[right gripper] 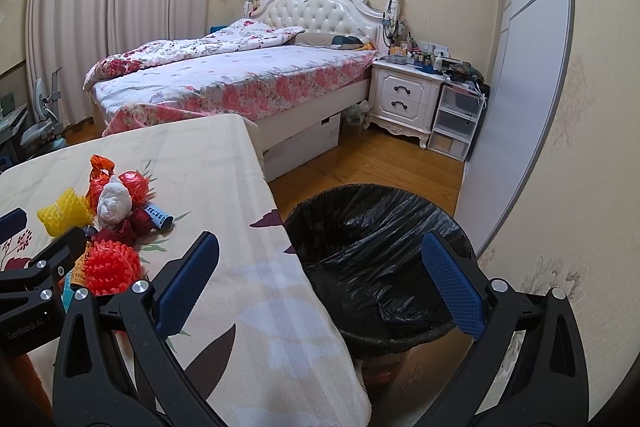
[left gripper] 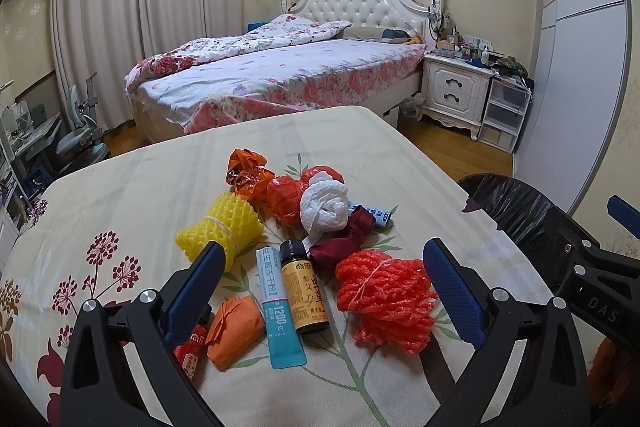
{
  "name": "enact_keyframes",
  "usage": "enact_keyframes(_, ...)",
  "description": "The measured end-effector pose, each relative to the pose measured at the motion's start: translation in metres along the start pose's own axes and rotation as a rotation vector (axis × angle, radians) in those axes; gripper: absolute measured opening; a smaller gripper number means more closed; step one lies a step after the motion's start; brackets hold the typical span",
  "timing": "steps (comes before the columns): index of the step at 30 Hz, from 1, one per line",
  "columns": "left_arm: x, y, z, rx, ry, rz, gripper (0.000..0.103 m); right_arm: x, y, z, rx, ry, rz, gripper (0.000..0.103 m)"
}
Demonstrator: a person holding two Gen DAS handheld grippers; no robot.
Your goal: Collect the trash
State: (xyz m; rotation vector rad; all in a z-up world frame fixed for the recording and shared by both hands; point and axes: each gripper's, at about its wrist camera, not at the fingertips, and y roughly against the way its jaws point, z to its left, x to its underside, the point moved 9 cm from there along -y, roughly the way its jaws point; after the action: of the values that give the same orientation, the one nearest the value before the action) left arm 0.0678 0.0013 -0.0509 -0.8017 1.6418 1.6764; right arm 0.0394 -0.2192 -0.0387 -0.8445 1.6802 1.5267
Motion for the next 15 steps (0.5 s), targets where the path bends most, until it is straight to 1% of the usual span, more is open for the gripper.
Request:
enact_keyframes(12,0.0038,-0.0017,0.0001,0.002,0.0,0.003,0.096,-0.0014,0.0009,0.0015,0.001,0.0,0.001,0.099)
enact_keyframes(15,0.0042,-0.0021,0.0002,0.001,0.001,0.004,0.096,0.0039,0.0007,0.0014,0.001,-0.001,0.002,0.099)
